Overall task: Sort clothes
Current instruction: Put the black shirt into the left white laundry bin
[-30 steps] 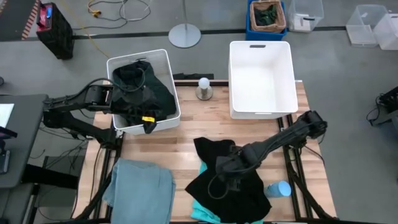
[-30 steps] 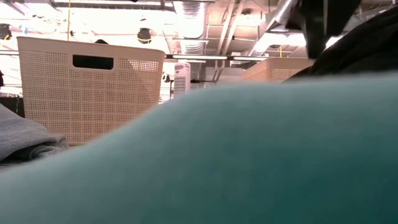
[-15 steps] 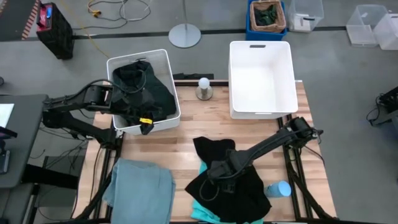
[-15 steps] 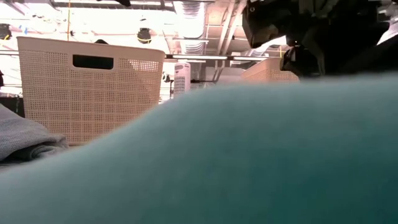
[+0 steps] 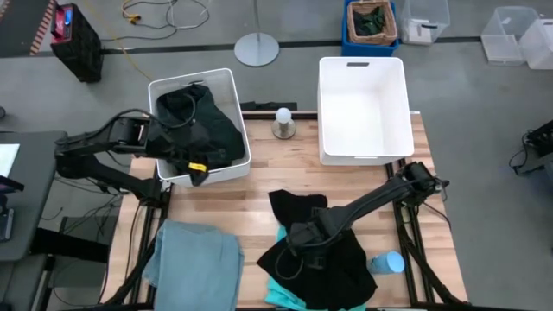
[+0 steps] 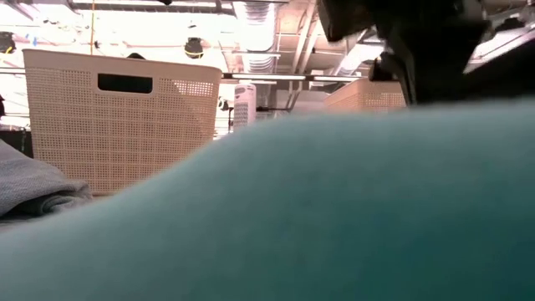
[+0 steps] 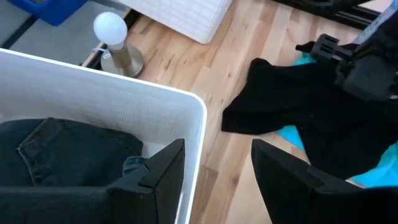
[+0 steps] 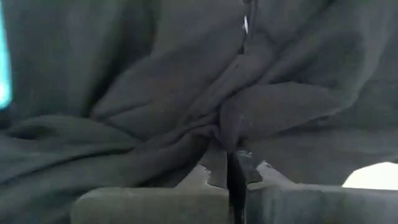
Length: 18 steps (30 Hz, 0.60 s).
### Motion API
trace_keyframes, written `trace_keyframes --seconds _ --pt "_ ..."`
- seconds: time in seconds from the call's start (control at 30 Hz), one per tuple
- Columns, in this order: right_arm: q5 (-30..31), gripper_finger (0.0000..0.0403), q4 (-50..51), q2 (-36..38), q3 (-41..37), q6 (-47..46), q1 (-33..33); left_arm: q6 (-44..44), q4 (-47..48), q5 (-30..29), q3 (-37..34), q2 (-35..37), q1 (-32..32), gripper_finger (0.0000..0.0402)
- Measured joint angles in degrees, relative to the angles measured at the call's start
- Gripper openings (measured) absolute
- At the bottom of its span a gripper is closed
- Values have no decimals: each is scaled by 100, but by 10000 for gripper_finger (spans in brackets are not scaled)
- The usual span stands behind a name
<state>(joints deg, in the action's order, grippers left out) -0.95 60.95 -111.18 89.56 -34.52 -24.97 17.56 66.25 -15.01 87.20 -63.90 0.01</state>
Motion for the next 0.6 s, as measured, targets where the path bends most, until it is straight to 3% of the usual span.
trace_keyframes --seconds 0.37,0.6 --pt "728 1 18 1194 844 177 113 234 -23 -418 0 218 0 180" --pt "1335 1 -890 2017 1257 803 449 312 -225 -409 0 305 2 180"
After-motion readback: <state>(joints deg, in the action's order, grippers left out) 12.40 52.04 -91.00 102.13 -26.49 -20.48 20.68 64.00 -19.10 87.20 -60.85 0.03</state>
